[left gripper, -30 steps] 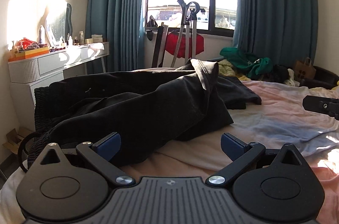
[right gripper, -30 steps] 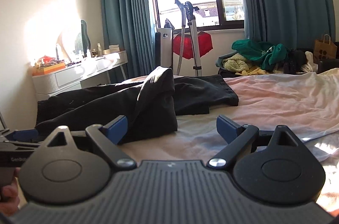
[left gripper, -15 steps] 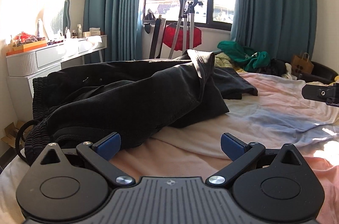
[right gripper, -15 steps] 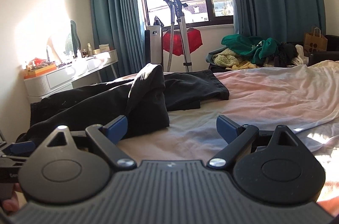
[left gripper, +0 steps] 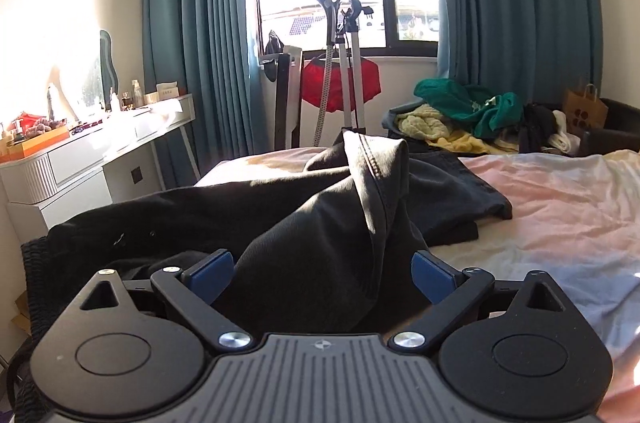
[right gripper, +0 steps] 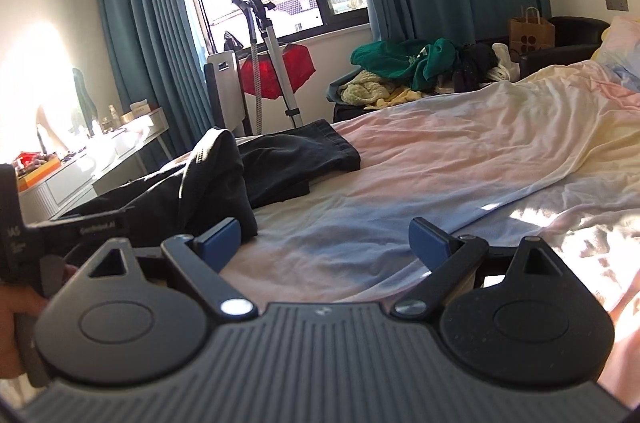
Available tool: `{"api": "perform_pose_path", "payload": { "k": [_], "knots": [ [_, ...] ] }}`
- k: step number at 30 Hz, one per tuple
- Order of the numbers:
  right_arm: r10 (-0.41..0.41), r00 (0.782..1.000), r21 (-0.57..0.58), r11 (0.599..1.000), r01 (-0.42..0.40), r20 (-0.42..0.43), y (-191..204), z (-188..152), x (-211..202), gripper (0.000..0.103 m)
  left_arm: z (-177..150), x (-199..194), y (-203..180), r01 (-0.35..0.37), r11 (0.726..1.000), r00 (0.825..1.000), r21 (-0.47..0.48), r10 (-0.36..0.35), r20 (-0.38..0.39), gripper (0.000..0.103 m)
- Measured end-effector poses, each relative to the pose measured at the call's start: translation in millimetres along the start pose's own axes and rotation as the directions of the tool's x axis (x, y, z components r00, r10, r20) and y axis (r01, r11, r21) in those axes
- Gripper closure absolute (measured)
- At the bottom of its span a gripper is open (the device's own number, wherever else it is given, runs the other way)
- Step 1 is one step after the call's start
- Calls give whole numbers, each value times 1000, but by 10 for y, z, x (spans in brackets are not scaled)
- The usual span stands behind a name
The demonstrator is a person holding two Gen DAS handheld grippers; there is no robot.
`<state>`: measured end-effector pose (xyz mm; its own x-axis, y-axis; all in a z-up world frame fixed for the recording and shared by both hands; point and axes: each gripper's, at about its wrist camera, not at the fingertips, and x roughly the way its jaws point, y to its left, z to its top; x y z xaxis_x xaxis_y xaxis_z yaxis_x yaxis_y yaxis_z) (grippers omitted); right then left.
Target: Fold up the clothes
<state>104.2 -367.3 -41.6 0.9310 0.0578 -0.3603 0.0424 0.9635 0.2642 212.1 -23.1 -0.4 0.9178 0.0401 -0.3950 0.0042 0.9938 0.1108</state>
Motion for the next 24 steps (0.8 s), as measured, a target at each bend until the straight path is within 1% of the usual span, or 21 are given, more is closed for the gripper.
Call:
{"api": "perform_pose_path", "payload": {
  "k": [3, 4, 6, 7, 9, 11, 13, 15, 16, 17, 18, 19, 20, 21, 23, 24],
  "knots": [
    [-57, 998, 29, 998, 57, -1, -207, 50, 113, 10, 335, 556, -64, -2, 999, 1000, -49, 2, 6, 8],
    [-63, 998, 55, 997, 63, -11, -286, 56, 178, 10, 420, 753, -68, 8, 997, 1000, -81, -8, -3, 14],
    [-63, 998, 102, 993, 66, -28, -413, 56, 307, 10, 551, 1139, -51, 29, 987, 999, -156, -35, -33, 21],
    [-58, 998, 124, 990, 63, -38, -464, 37, 398, 10, 601, 1314, -40, 32, 983, 998, -181, -42, -51, 23],
    [-61, 995, 140, 988, 71, -74, -503, -10, 568, 10, 700, 1677, -30, 15, 977, 997, -214, -30, -69, 27],
    [-68, 994, 116, 990, 78, -90, -486, -47, 680, 10, 790, 1966, -28, 6, 972, 997, -233, -25, -77, 28],
    [-76, 992, 91, 992, 86, -106, -469, -85, 791, 10, 886, 2267, -24, 8, 970, 993, -245, -37, -115, 22],
    [-84, 989, 66, 993, 93, -121, -451, -122, 903, 10, 955, 2525, -34, -16, 972, 989, -234, -19, -148, 23],
    [-88, 988, 54, 994, 96, -128, -443, -141, 959, 10, 972, 2611, -50, -33, 975, 988, -221, -1, -154, 30],
    [-92, 986, 42, 994, 99, -136, -434, -160, 1015, 10, 983, 2652, -91, -35, 979, 987, -202, 2, -161, 37],
    [-96, 985, 33, 994, 101, -142, -429, -176, 1062, 11, 992, 2672, -145, -29, 983, 986, -181, -2, -169, 52],
    [-93, 985, 36, 994, 100, -147, -434, -187, 1086, 10, 1000, 2691, -199, -23, 987, 984, -159, -6, -176, 73],
    [-86, 984, 41, 995, 94, -153, -442, -199, 1107, 11, 1009, 2711, -252, -16, 990, 983, -138, -9, -184, 86],
    [-81, 984, 45, 995, 90, -159, -438, -208, 1120, 10, 1019, 2669, -308, -16, 993, 985, -114, -4, -173, 98],
    [-73, 983, 48, 995, 82, -167, -428, -223, 1140, 10, 1053, 2477, -435, -16, 998, 992, -55, 9, -125, 99],
    [-75, 984, 40, 996, 83, -163, -415, -218, 1125, 10, 1074, 2328, -502, -5, 1000, 995, -27, 3, -96, 99]
  ]
}}
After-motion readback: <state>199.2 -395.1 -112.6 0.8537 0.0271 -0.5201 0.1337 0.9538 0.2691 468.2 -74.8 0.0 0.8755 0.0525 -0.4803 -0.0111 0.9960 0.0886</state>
